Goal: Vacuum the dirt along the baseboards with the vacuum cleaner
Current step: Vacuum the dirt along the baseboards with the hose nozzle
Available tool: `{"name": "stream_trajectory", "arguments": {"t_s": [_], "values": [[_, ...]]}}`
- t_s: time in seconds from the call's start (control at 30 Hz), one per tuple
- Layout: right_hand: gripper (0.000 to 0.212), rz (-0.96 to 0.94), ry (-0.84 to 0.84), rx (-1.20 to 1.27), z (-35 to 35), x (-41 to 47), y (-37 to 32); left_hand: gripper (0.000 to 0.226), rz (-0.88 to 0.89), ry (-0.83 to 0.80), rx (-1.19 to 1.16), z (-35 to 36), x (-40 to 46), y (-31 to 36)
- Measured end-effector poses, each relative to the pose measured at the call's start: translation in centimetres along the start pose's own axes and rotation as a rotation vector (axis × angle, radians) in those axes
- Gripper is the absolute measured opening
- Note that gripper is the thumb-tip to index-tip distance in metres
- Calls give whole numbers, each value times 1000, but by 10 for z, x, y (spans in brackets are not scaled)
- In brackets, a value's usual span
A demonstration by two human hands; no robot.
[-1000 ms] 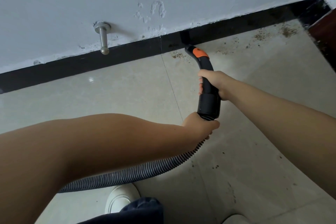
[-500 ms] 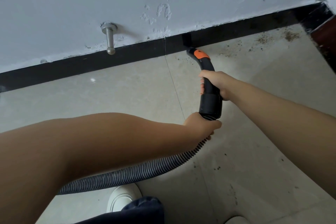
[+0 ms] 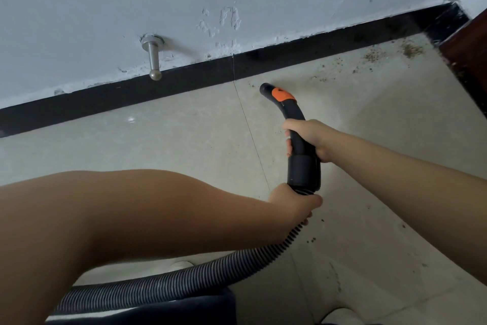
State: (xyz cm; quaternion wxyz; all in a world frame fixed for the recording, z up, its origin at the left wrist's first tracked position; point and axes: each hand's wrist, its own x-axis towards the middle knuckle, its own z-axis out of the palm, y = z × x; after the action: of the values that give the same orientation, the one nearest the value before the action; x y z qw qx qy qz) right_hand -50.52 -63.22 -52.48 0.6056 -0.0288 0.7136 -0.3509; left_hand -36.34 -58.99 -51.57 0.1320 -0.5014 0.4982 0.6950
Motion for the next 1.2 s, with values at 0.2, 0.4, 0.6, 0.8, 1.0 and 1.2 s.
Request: {"name": "stream_trajectory", "arguments": {"t_s": [0.2,0.4,0.6,0.8,1.0,1.2], "values": [[19,-43,-24,-58,18,13,-15,13,7,80,-60,-13,5,4],[19,-38,14,-11,14,13,-12,13,19,57,-4,-15,9,4],[15,-12,149,203,-36,4,10,20,7,-112,111,6,13,17],[14,-33,260,376,-76,-3,23,25,21,-167,184,30,19,34],[17,24,141,215,-57,-19,33,12,-50,-149,139,42,0,8],[14,56,71,125,-41,-34,47,12,-86,-138,93,46,-15,-17]]}}
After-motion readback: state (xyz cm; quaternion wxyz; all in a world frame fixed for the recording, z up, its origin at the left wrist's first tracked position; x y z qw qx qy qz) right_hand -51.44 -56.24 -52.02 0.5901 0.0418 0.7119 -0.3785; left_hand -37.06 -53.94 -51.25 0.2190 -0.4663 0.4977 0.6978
